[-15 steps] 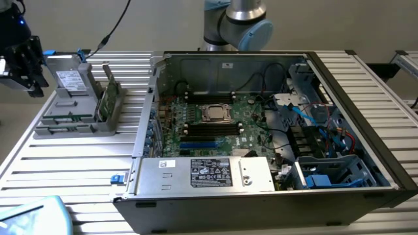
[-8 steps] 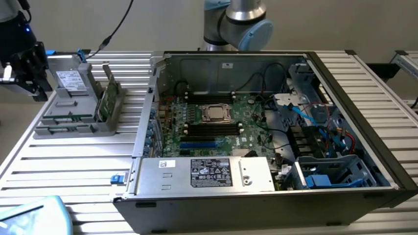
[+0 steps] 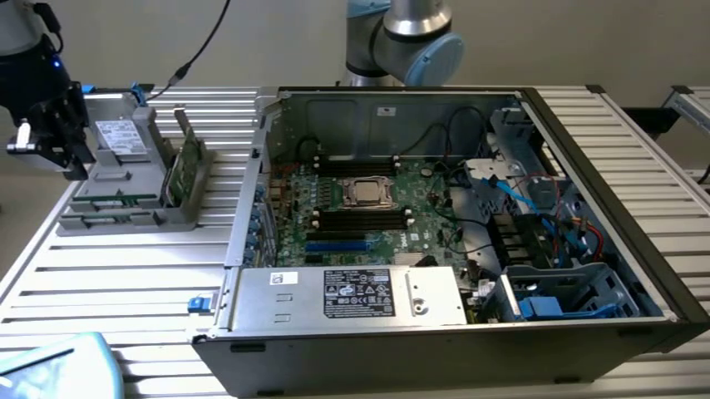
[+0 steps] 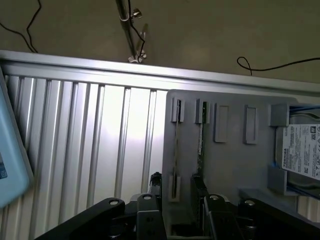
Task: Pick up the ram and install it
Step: 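Pick up the ram and move it above insertion slot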
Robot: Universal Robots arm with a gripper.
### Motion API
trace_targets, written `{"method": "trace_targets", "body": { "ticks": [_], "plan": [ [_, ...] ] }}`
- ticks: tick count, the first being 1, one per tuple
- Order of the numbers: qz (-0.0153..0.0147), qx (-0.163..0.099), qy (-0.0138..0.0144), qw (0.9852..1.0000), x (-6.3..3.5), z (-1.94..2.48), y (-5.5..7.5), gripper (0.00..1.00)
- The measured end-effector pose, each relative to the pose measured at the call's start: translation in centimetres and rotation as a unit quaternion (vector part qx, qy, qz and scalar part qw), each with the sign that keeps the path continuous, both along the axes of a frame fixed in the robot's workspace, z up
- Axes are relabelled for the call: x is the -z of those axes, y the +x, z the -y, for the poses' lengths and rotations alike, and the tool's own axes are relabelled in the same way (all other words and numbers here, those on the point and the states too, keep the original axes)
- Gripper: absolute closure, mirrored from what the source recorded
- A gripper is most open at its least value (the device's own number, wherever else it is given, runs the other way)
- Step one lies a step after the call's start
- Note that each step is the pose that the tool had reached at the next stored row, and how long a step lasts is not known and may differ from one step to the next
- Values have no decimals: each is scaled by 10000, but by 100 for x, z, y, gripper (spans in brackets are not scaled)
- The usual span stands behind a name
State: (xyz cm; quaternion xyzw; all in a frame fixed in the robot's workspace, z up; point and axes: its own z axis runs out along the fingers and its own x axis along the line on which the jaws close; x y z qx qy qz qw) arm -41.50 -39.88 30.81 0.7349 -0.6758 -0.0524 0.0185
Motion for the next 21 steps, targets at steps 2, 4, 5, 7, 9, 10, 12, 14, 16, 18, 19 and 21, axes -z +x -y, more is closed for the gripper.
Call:
{"method": "trace_targets", "body": {
  "ticks": [2,4,5,7,9,10,12,14,16,18,19,21],
  "plan": [
    [-1,0,0,10000,36,0,10,63],
    [-1,0,0,10000,72,0,26,63],
    [0,0,0,10000,91,-1,35,63],
    [0,1,0,10000,128,-1,52,63],
    [0,1,0,10000,164,-1,62,63],
    [0,1,0,10000,182,-2,63,63],
    [-1,1,3,10000,218,-1,64,63],
    [0,1,7,10000,255,-1,64,63],
    [-1,1,16,10000,291,-1,64,63],
    [0,1,25,10000,328,-2,64,63],
    [0,1,28,10000,346,-2,64,63],
    [0,1,32,10000,383,-3,64,63]
  ]
}}
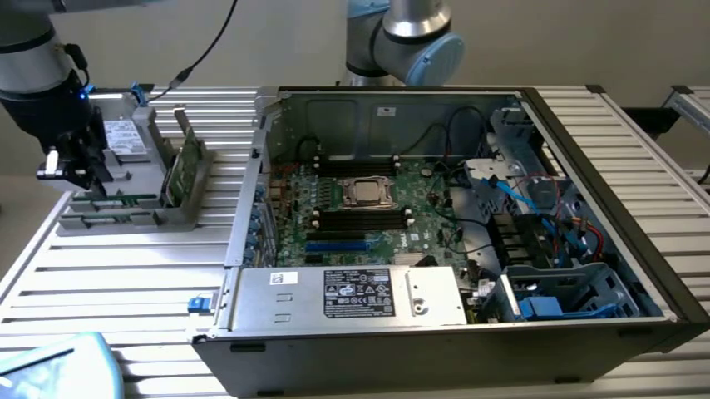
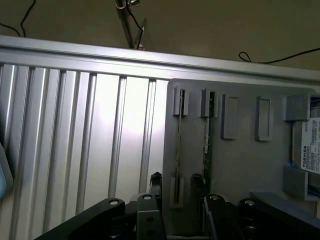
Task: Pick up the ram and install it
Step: 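Pick up the ram and move it above insertion slot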
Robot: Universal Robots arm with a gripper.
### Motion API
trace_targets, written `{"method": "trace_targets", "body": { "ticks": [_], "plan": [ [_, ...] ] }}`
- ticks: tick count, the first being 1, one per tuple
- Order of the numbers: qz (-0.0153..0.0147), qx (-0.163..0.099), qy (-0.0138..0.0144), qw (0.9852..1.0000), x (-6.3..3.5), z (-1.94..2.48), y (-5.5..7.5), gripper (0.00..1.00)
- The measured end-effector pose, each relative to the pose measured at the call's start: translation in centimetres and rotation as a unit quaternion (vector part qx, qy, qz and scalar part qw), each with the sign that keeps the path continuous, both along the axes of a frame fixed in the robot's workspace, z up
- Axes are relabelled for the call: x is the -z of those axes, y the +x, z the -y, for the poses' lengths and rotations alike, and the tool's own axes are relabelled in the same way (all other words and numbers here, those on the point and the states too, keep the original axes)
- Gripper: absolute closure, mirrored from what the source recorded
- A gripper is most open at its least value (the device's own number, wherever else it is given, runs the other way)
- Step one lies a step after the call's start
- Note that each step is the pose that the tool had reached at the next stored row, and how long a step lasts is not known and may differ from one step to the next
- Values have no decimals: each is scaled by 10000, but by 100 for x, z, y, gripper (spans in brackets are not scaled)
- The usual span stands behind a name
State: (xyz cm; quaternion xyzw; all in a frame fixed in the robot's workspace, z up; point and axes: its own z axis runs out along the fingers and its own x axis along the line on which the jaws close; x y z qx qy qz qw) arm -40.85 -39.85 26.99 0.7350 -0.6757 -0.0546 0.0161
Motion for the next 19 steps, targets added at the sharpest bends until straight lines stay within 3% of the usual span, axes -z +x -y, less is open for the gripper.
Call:
{"method": "trace_targets", "body": {
  "ticks": [4,9,19],
  "plan": [
    [0,0,16,10000,69,-3,0,63],
    [12,-1,64,10000,129,-8,-5,63],
    [41,-1,104,9999,263,-19,-50,63]
  ]
}}
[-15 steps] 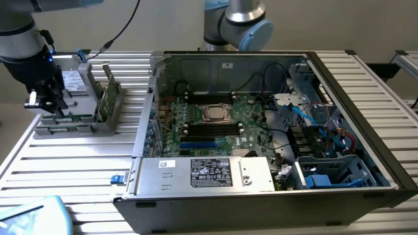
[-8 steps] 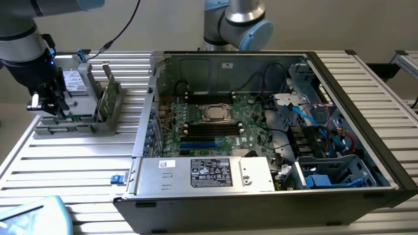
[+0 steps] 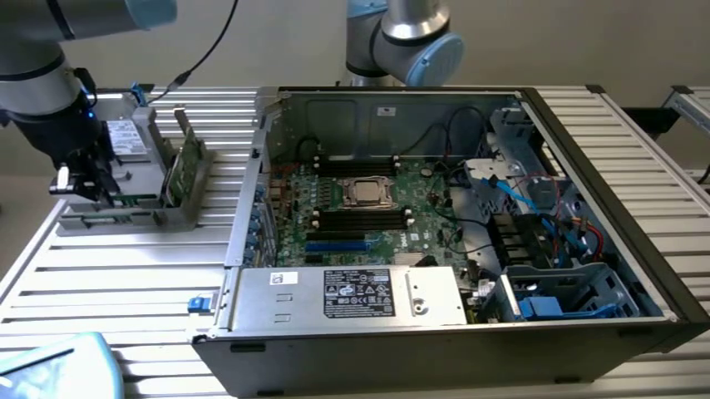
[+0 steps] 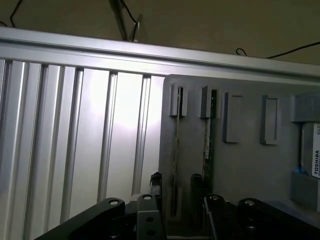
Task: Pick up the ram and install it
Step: 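Pick up the ram and move it above insertion slot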
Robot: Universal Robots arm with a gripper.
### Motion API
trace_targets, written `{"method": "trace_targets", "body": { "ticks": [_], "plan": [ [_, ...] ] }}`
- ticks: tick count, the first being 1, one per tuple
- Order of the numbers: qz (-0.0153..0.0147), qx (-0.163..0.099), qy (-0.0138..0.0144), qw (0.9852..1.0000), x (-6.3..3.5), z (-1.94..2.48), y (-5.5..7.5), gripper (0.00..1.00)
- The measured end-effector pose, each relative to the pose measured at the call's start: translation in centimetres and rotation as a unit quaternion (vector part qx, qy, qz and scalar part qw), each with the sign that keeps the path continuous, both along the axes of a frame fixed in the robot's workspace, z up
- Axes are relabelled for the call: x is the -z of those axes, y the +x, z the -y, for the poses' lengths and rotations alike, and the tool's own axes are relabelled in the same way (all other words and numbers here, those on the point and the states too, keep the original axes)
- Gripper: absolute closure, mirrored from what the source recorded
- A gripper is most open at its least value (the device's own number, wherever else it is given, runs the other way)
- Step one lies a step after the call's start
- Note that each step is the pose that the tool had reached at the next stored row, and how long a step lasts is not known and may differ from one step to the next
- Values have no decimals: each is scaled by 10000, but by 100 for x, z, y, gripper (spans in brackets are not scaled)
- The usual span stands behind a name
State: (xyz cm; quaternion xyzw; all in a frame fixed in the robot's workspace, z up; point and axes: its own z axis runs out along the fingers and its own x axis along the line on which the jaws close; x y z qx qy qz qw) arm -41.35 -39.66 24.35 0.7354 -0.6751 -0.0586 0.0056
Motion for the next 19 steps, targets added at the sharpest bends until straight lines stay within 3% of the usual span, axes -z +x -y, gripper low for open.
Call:
{"method": "trace_targets", "body": {
  "ticks": [11,19],
  "plan": [
    [2,1,102,9999,177,-7,-2,63],
    [4,0,107,9999,310,-11,-13,63]
  ]
}}
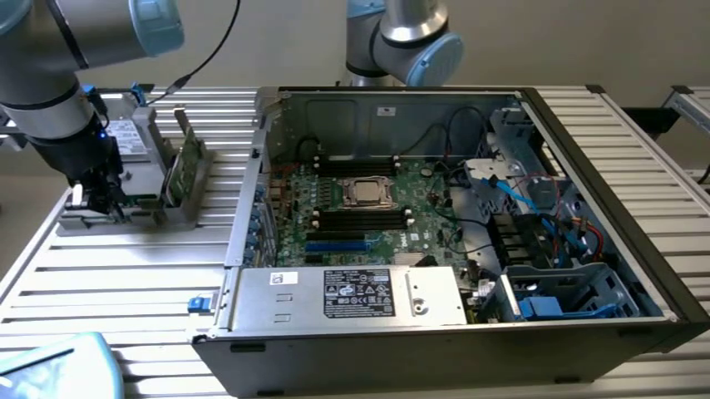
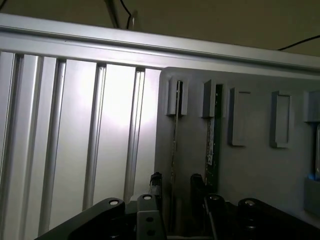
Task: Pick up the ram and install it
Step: 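Pick up the ram and move it above insertion slot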
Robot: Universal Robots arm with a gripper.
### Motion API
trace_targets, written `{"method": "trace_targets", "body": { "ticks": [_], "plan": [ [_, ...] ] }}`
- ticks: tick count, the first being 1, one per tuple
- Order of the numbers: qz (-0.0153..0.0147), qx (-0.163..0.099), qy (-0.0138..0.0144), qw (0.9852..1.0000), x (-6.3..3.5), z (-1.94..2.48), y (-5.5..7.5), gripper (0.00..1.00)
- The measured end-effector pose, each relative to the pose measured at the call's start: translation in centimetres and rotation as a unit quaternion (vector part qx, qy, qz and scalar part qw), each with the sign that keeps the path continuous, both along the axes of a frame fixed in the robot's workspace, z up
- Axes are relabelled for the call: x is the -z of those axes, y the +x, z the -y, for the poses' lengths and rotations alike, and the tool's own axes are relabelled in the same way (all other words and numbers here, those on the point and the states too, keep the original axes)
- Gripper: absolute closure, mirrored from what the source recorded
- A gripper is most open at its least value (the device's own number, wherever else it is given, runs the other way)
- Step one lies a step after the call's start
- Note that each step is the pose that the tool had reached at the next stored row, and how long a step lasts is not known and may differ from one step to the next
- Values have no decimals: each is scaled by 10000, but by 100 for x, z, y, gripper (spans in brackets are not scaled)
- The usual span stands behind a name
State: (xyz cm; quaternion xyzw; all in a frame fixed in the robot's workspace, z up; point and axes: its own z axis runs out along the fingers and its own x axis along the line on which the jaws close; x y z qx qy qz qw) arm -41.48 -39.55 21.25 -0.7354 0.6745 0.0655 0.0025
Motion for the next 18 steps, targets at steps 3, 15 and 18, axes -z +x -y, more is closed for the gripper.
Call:
{"method": "trace_targets", "body": {
  "ticks": [3,15,18],
  "plan": [
    [-1,0,0,10000,5,-1,-2,63],
    [3,1,2,10000,93,-5,-14,63],
    [0,1,1,10000,97,-4,-15,63]
  ]
}}
